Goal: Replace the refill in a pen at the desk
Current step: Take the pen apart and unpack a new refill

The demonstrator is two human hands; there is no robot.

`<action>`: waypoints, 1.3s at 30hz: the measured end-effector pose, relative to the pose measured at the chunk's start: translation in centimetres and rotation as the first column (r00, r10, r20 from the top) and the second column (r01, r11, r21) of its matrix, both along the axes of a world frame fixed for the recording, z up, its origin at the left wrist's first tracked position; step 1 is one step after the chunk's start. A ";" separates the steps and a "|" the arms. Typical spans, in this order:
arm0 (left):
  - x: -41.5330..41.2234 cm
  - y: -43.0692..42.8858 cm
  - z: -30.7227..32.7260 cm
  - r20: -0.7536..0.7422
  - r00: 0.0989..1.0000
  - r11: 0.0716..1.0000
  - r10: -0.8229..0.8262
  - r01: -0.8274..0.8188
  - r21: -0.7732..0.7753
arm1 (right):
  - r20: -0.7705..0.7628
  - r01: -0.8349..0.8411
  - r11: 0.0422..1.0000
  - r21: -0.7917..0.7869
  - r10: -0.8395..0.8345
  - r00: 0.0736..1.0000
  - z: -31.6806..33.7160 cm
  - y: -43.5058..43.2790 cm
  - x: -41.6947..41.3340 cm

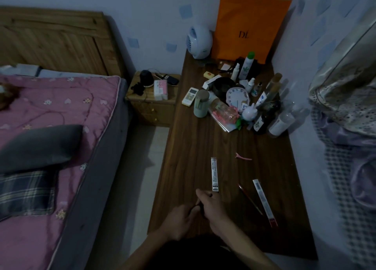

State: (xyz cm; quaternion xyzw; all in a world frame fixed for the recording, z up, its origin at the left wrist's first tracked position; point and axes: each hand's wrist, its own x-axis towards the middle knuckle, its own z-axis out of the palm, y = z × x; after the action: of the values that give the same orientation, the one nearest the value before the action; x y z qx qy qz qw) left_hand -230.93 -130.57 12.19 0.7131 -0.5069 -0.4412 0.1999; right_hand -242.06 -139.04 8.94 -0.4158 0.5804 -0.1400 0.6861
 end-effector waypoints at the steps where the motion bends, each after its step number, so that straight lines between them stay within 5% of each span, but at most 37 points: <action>1: -0.4 -0.1 0.1 -0.015 1.000 1.000 0.007 -0.006 0.014 | -0.002 -0.014 1.000 0.003 0.014 1.000 0.1 -0.2 -0.5; 7: -2.9 -0.2 -0.5 -0.283 0.943 0.979 0.174 -0.135 0.152 | 0.045 -0.125 0.992 -0.023 0.126 0.991 1.4 -0.7 -3.1; 10: -2.6 0.7 -1.4 -0.386 0.862 0.931 0.330 -0.230 0.282 | 0.068 0.075 0.997 0.015 -0.076 0.995 2.1 -3.5 -5.1; 13: -0.9 3.0 -3.1 -0.289 0.883 0.917 0.370 -0.297 0.267 | 0.063 0.155 0.986 -0.062 -0.151 0.987 2.4 -8.0 -8.5; 18: 0.4 3.9 -5.6 -0.067 0.893 0.885 0.445 -0.428 0.182 | -0.143 -0.149 0.960 -0.238 0.118 0.983 0.6 -8.7 -10.2; 22: 0.1 3.0 -6.4 -0.071 0.875 0.870 0.478 -0.461 0.174 | -0.306 -0.309 0.904 -0.296 0.217 0.927 -2.4 -6.7 -10.2; 27: 0.3 2.5 -7.1 -0.035 0.898 0.887 0.439 -0.427 0.175 | -0.392 -0.436 0.889 -0.140 0.355 0.849 -5.7 -4.7 -9.6; 39: 0.6 2.5 -9.8 -0.060 0.865 0.835 0.498 -0.460 0.302 | -0.654 -0.572 0.797 -0.192 0.331 0.681 -7.8 -2.4 -8.4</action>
State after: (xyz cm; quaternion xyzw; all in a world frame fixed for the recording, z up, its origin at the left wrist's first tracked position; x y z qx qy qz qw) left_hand -230.34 -128.06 2.41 0.8062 -0.2300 -0.4913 0.2361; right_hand -250.48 -141.42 1.18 -0.6957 0.6006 0.0634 0.3890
